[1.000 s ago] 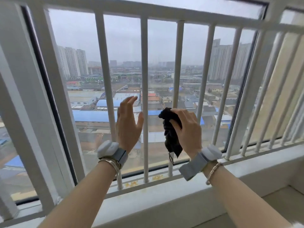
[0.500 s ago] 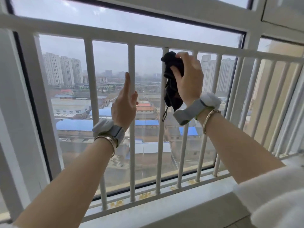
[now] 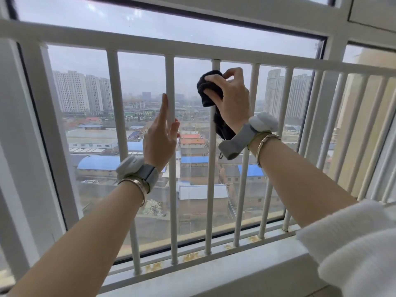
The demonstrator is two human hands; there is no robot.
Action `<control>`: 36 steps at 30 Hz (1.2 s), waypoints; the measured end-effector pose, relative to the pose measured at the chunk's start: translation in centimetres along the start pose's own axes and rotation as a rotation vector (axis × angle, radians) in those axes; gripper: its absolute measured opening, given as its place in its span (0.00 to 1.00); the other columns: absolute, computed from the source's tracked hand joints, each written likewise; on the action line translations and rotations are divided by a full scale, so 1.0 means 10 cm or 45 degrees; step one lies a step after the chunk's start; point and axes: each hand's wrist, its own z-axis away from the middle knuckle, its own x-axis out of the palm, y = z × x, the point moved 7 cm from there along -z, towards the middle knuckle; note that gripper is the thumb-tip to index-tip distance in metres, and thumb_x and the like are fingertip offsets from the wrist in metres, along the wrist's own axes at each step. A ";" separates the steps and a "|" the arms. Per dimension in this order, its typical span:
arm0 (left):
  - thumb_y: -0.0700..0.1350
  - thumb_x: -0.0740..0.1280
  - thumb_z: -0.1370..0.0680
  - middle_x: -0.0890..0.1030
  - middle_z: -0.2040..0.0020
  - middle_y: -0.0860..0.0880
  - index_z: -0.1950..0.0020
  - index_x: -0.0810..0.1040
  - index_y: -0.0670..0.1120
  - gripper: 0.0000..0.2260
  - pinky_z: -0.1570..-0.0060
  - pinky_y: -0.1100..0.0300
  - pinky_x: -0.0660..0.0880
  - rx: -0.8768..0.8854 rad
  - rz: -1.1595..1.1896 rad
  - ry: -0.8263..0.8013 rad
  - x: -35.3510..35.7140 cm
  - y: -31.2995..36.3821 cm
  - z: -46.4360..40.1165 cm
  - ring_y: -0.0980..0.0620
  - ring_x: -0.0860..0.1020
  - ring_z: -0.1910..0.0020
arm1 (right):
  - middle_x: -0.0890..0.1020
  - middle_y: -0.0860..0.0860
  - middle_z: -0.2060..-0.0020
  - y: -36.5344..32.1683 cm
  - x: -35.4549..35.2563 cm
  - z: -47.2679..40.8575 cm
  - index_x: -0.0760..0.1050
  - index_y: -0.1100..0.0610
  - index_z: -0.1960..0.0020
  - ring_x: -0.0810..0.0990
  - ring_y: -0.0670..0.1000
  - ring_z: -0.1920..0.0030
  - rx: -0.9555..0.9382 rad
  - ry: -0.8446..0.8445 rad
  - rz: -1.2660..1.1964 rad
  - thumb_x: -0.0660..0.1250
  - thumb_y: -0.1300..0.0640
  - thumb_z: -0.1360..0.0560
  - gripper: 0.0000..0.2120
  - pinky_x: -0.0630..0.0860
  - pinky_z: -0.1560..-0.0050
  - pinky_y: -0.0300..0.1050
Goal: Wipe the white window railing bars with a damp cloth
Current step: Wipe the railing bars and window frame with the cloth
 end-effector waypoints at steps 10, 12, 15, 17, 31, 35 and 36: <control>0.49 0.60 0.20 0.79 0.43 0.47 0.27 0.53 0.56 0.25 0.66 0.54 0.80 -0.064 0.120 0.064 0.00 -0.10 0.31 0.55 0.81 0.63 | 0.79 0.57 0.51 0.06 0.17 0.40 0.80 0.54 0.47 0.80 0.54 0.52 0.243 0.053 -0.223 0.69 0.64 0.30 0.13 0.76 0.50 0.42; 0.50 0.61 0.21 0.80 0.48 0.51 0.26 0.55 0.56 0.25 0.67 0.53 0.80 -0.124 0.143 0.027 0.05 -0.21 0.56 0.55 0.82 0.63 | 0.81 0.56 0.53 0.11 0.23 0.59 0.81 0.54 0.47 0.81 0.54 0.54 0.253 0.054 -0.255 0.69 0.64 0.30 0.13 0.75 0.53 0.38; 0.53 0.60 0.22 0.81 0.50 0.51 0.26 0.56 0.55 0.25 0.66 0.53 0.81 -0.174 0.147 -0.019 0.10 -0.35 0.87 0.54 0.82 0.62 | 0.82 0.55 0.56 0.13 0.33 0.90 0.80 0.55 0.48 0.81 0.54 0.57 0.263 0.050 -0.228 0.70 0.64 0.31 0.13 0.73 0.57 0.35; 0.54 0.60 0.22 0.81 0.51 0.51 0.27 0.59 0.52 0.25 0.65 0.53 0.81 -0.197 0.160 -0.039 0.13 -0.39 1.00 0.54 0.82 0.62 | 0.81 0.55 0.56 0.14 0.39 1.13 0.80 0.55 0.48 0.81 0.54 0.59 0.274 0.048 -0.215 0.70 0.64 0.31 0.13 0.74 0.59 0.39; 0.48 0.61 0.21 0.82 0.52 0.49 0.41 0.73 0.42 0.13 0.62 0.53 0.81 -0.369 0.120 -0.208 0.27 -0.56 1.70 0.54 0.82 0.60 | 0.79 0.56 0.52 0.21 0.77 2.76 0.78 0.54 0.46 0.80 0.55 0.58 0.294 -0.170 -0.153 0.70 0.62 0.31 0.14 0.78 0.61 0.42; 0.48 0.62 0.22 0.80 0.53 0.52 0.40 0.72 0.43 0.14 0.61 0.55 0.80 -0.441 0.106 -0.259 0.30 -0.64 1.95 0.53 0.82 0.60 | 0.80 0.55 0.52 0.21 0.84 3.10 0.73 0.48 0.45 0.81 0.55 0.60 0.344 -0.214 -0.145 0.68 0.60 0.31 0.16 0.78 0.64 0.42; 0.48 0.63 0.22 0.79 0.54 0.53 0.40 0.72 0.43 0.14 0.61 0.56 0.80 -0.450 0.102 -0.272 0.30 -0.65 2.04 0.53 0.81 0.60 | 0.80 0.55 0.52 0.21 0.87 3.24 0.72 0.48 0.44 0.81 0.56 0.61 0.360 -0.241 -0.132 0.68 0.60 0.31 0.17 0.79 0.64 0.43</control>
